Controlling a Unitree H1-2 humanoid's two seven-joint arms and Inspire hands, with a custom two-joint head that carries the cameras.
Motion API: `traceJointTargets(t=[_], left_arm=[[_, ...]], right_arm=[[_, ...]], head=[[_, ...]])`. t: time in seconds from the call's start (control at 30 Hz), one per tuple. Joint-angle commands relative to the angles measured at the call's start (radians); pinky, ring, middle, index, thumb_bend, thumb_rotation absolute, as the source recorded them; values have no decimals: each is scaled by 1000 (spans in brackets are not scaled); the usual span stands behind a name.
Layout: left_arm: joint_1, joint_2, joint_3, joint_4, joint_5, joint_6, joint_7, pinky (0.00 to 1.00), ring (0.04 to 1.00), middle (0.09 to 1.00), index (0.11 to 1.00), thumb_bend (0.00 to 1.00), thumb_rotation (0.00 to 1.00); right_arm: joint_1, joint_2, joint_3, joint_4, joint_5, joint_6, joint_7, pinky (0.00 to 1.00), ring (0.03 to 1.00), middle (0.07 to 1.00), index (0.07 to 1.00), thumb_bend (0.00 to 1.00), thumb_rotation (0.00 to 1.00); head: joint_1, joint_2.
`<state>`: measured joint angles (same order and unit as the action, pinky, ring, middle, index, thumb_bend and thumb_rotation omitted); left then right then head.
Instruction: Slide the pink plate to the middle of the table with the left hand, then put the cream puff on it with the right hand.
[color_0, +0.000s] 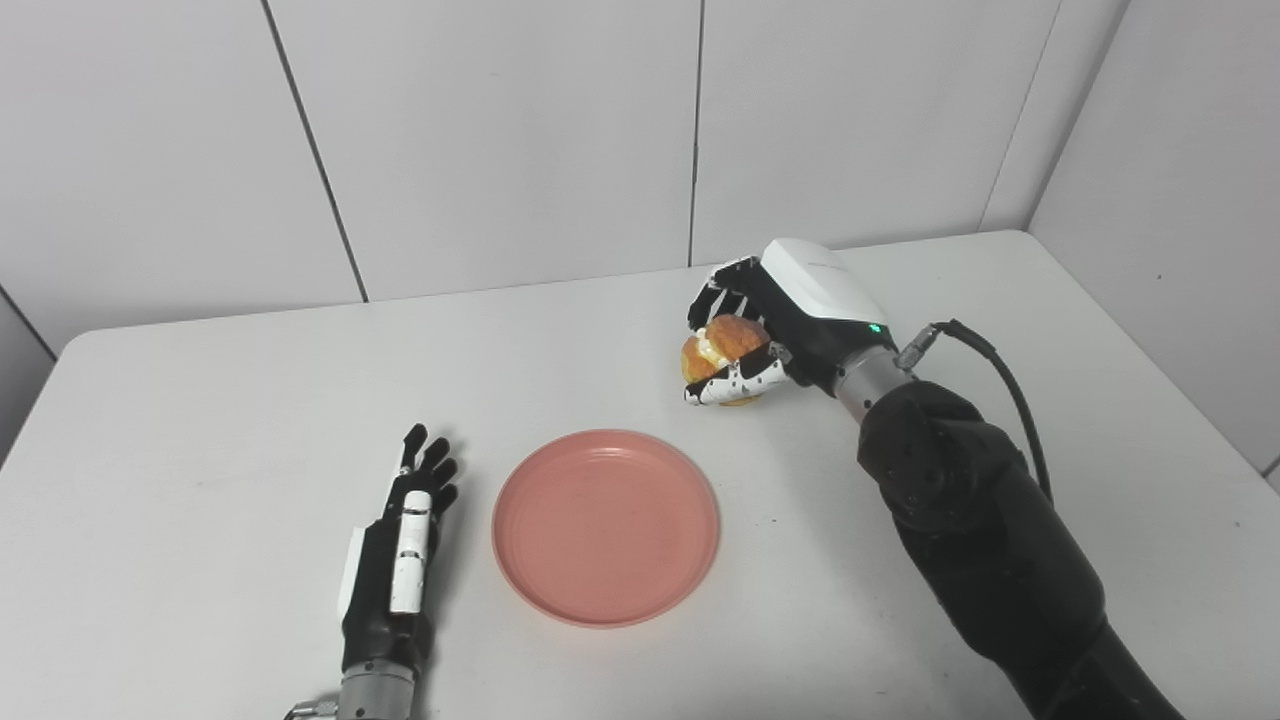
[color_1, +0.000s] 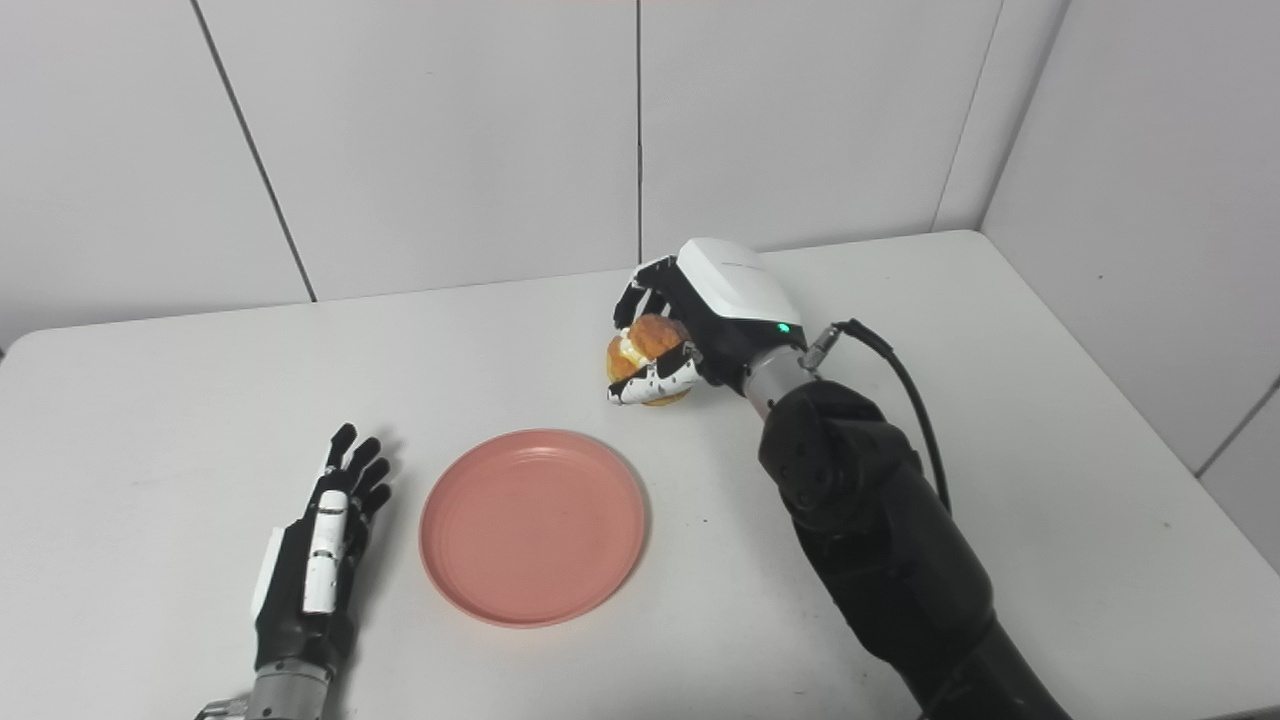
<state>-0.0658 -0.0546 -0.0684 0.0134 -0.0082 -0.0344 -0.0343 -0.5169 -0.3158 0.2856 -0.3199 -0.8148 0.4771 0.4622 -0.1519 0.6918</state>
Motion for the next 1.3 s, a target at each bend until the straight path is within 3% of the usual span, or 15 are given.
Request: traceJointTargets(t=[0.0,0.53,1.27], left_arm=[[40,-26,-22,17,14,31,4,933,935,947,949,439,1000],[32,-69,-46,-1,61,68,58,910,922,933,930,432,1000],[34,-96,-55,-22,101,92,94,891,913,924,922,414,1000]], right_arm=[[-21,14,15,-47,-13,-14,16,342,414,481,492,493,135],[10,94,137,38,-24,-45,29,338,426,511,493,493,135],[9,143,205,218,-34,-76,-28,519,605,659,495,492,142]], head=[[15,5],[95,21],[126,36]])
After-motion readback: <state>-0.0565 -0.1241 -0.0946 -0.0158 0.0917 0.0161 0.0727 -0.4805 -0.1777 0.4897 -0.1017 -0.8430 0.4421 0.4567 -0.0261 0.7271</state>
